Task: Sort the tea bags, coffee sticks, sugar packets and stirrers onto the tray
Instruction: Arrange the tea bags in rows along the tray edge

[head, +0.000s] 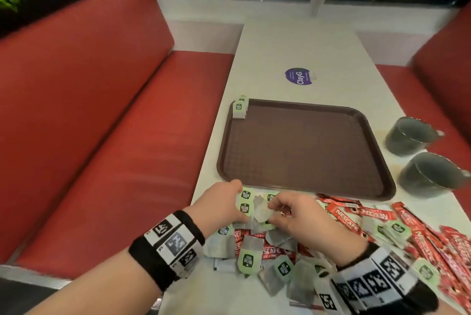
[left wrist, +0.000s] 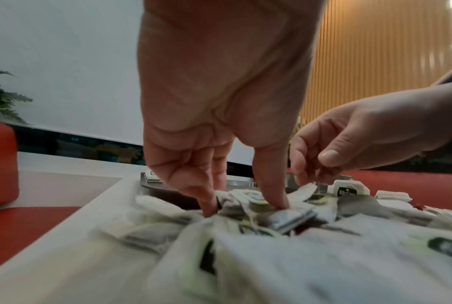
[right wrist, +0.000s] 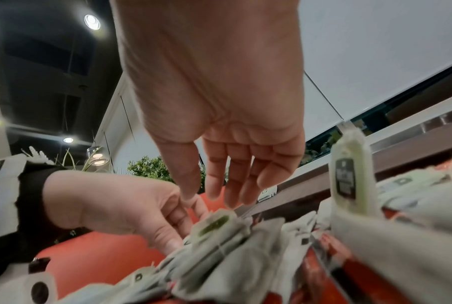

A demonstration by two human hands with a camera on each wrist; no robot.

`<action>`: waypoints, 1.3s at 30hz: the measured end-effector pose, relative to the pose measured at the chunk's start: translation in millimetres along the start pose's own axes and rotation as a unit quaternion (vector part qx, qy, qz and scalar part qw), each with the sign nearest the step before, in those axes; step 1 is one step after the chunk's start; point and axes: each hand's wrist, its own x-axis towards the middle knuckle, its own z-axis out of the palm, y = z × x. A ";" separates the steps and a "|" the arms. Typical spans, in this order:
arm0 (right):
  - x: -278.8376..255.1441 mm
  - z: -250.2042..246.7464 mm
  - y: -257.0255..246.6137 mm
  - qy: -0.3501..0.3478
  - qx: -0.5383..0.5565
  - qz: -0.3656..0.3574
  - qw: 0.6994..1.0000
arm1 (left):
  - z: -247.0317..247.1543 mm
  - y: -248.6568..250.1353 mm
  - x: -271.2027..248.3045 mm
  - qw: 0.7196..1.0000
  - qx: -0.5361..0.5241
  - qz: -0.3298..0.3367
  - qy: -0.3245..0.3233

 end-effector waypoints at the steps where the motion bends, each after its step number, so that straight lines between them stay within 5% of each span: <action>1: 0.9 3.4 -0.7 0.003 -0.014 0.001 1.000 | 1.1 1.2 0.7 1.000 -0.002 -0.005 0.005; 19: 22.5 9.9 -8.4 -0.014 -0.173 0.024 0.985 | -8.5 -10.9 -6.3 0.967 -0.237 0.017 0.089; 23: 22.4 15.7 -6.7 -0.016 -0.200 0.016 0.980 | -12.6 -12.5 -6.5 0.924 -0.381 -0.016 0.034; 28: 19.7 14.9 -6.6 0.000 -0.188 0.025 0.982 | -19.1 -3.8 -11.8 0.793 -0.605 -0.027 -0.062; 30: 20.2 14.2 -8.5 0.018 -0.184 0.027 0.982 | -20.6 -2.9 -13.0 0.766 -0.638 -0.038 -0.071; 39: 36.7 22.9 -13.2 0.019 -0.240 0.031 0.970 | -18.4 -13.2 -9.7 0.780 -0.620 -0.048 -0.074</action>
